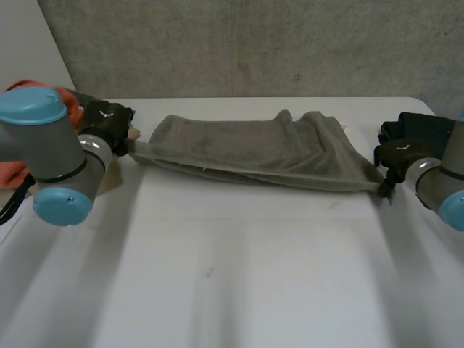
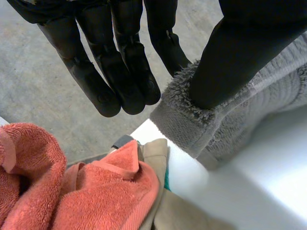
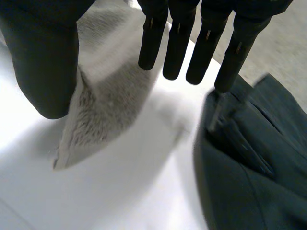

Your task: Fold the laundry.

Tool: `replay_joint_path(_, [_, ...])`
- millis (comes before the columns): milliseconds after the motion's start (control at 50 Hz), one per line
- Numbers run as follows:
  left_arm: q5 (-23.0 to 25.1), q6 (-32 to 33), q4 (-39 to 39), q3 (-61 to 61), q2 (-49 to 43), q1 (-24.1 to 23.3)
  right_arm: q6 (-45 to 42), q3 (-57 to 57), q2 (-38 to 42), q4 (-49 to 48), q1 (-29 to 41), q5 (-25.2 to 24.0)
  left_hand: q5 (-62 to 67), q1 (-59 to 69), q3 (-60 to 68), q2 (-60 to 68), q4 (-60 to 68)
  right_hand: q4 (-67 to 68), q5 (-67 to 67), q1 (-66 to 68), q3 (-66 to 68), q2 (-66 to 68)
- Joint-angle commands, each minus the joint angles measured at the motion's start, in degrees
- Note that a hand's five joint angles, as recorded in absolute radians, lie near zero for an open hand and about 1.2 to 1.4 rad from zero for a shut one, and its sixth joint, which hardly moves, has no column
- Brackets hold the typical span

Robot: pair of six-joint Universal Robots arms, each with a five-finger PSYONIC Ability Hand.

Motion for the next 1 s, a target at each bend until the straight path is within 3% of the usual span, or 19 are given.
replay_joint_path(20, [-0.4,2.8,-0.4,-4.8,3.7,-0.3,1.3,0.9,-1.6,1.1,-2.4,1.2,13.7,14.2,12.0,11.5,11.6,46.1,47.3,45.9,46.0,46.1])
replay_joint_path(160, [-0.3,5.0,-2.3,-10.4,8.7,0.2,-0.6,2.9,-4.6,7.3,-5.3,-6.7,13.7,14.2,12.0,11.5,11.6,46.1,47.3,45.9,46.0,46.1])
replay_joint_path(240, [-0.7,8.8,-6.1,-14.9,12.8,0.2,-8.0,4.8,-7.8,14.6,-6.9,-10.1,13.7,14.2,12.0,11.5,11.6,46.1,47.3,45.9,46.0,46.1])
replay_joint_path(380, [-0.7,20.8,-22.6,-27.3,20.4,1.1,-41.7,13.3,-17.7,40.4,-13.9,-8.7,13.7,14.2,12.0,11.5,11.6,46.1,47.3,45.9,46.0,46.1])
replay_joint_path(440, [-0.6,23.3,-27.4,-29.9,21.0,1.3,-47.5,15.1,-19.1,44.7,-15.2,-7.8,13.7,14.2,12.0,11.5,11.6,46.1,47.3,45.9,46.0,46.1])
replay_joint_path(520, [-0.4,24.8,-31.9,-31.0,21.1,1.1,-44.5,14.8,-19.4,43.0,-14.5,-7.9,13.7,14.2,12.0,11.5,11.6,46.1,47.3,45.9,46.0,46.1])
replay_joint_path(720, [-2.8,17.2,-25.5,-14.1,13.6,-2.2,-29.2,8.4,-14.5,26.4,-8.3,-10.3,13.7,14.2,12.0,11.5,11.6,46.1,47.3,45.9,46.0,46.1])
replay_joint_path(880, [-7.1,11.8,-22.7,4.2,2.1,-4.9,-19.8,-0.2,-6.3,12.2,-4.5,-6.0,13.7,14.2,12.0,11.5,11.6,46.1,47.3,45.9,46.0,46.1])
replay_joint_path(1000, [-10.7,12.3,-22.6,15.1,-5.8,-6.6,-19.1,-7.2,-0.3,7.6,-2.7,-1.9,13.7,14.2,12.0,11.5,11.6,46.1,47.3,45.9,46.0,46.1])
